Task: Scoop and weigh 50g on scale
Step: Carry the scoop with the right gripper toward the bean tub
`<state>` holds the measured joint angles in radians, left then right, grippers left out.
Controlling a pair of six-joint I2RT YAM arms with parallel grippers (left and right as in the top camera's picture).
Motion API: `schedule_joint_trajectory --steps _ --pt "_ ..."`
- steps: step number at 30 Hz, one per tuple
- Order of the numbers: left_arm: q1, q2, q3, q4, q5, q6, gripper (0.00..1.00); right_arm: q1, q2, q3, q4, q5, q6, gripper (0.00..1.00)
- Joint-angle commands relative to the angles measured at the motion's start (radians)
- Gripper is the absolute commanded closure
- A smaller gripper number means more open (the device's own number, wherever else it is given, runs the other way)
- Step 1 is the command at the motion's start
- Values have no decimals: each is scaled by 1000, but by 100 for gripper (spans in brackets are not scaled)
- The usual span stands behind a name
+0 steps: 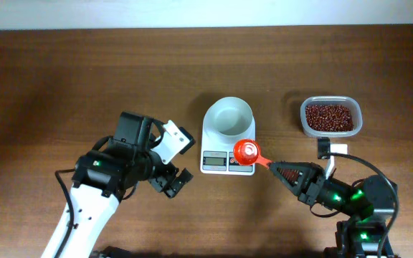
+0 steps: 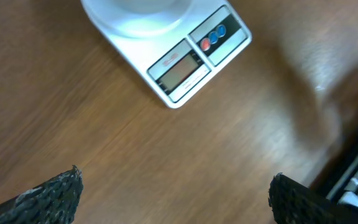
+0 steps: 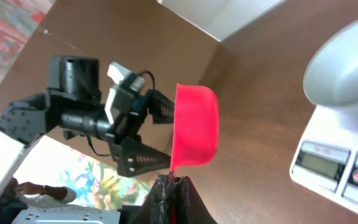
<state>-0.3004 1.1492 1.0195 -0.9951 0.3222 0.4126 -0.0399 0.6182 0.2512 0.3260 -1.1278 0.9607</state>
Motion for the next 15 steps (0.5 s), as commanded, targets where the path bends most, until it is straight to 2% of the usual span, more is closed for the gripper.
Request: schedule_joint_trajectory --steps 1,3,5,6,10,13,15 --pt "4 0 19 4 -85 23 1 -19 -7 15 172 -16 -23 96" --pt "4 0 19 25 -93 23 1 -79 -4 21 189 -19 -51 96" --pt "4 0 19 42 -82 23 1 -177 17 21 128 -37 -175 96" --pt "4 0 19 37 -76 23 1 -275 45 28 116 -42 -213 96" --pt "4 0 19 37 -71 21 1 -404 101 114 109 -98 -274 96" --pt "4 0 19 37 -41 19 1 -419 148 198 28 -118 -277 96" --pt "4 0 19 37 -38 19 1 -419 171 229 -111 -117 -309 96"
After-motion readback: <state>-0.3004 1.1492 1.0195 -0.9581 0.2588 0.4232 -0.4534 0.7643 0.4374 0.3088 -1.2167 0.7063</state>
